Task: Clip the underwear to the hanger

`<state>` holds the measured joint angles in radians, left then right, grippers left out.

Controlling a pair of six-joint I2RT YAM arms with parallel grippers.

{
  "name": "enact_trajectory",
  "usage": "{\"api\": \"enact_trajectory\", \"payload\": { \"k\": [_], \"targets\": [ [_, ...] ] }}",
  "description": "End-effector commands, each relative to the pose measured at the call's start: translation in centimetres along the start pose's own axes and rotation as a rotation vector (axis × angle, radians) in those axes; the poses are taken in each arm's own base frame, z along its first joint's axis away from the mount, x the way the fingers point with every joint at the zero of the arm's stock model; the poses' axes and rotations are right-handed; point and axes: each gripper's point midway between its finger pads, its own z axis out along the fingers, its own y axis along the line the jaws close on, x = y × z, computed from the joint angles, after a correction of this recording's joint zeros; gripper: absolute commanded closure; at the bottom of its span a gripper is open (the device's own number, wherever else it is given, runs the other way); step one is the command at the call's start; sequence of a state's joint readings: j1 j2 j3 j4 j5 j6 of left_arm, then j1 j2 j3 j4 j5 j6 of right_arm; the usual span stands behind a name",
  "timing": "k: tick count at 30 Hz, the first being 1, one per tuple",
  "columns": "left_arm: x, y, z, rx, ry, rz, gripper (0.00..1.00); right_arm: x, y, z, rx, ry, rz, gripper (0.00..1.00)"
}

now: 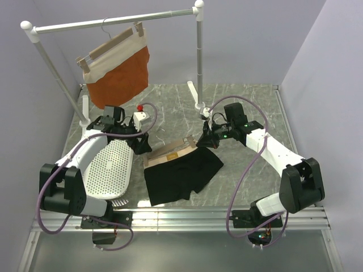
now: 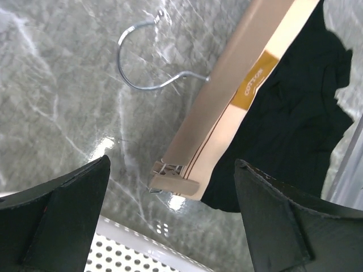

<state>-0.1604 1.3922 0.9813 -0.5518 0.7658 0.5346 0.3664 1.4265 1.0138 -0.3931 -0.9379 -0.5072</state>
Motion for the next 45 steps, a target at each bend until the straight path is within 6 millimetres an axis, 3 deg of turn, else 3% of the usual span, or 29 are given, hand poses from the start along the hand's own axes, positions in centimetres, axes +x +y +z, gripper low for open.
{"api": "enact_trajectory", "payload": {
  "k": [1, 7, 13, 25, 28, 29, 34, 38, 40, 45],
  "targets": [
    [0.1, -0.1, 1.4, 0.056, -0.038, 0.106, 0.05, -2.0, 0.0, -1.1, 0.029, -0.026, -0.084, 1.0],
    [0.9, -0.5, 3.6, 0.095, -0.004, 0.171, 0.04, -1.8, 0.0, -1.2, 0.03, -0.015, -0.086, 1.0],
    [1.6, -0.8, 5.8, 0.107, 0.027, 0.226, 0.1, -1.7, 0.1, -1.3, 0.026, -0.01, -0.088, 1.0],
    [3.1, -1.5, 7.7, 0.115, 0.077, 0.338, 0.25, -1.6, 0.4, -1.4, 0.024, -0.006, -0.091, 1.0],
    [2.9, -1.8, 7.9, 0.133, 0.065, 0.33, 0.42, -1.4, 0.5, -1.5, 0.024, -0.008, -0.081, 1.0],
    [3.0, -2.0, 7.9, 0.143, 0.066, 0.323, 0.52, -1.4, 0.4, -1.4, 0.026, -0.009, -0.078, 1.0],
    [1.4, -3.1, 6.8, 0.166, 0.034, 0.322, 0.71, -1.1, -0.1, -1.7, 0.054, -0.02, -0.037, 1.0],
    [0.0, -4.2, 5.5, 0.177, 0.017, 0.302, 0.94, -1.4, -0.7, -2.1, 0.071, -0.042, -0.009, 1.0],
    [-0.5, -4.7, 4.6, 0.169, 0.005, 0.318, 1.0, -1.3, -0.9, -2.2, 0.076, -0.042, 0.001, 1.0],
    [-0.8, -4.8, 3.5, 0.124, 0.019, 0.354, 1.0, -1.2, -0.7, -2.3, 0.061, -0.04, 0.015, 0.95]
  ]
}}
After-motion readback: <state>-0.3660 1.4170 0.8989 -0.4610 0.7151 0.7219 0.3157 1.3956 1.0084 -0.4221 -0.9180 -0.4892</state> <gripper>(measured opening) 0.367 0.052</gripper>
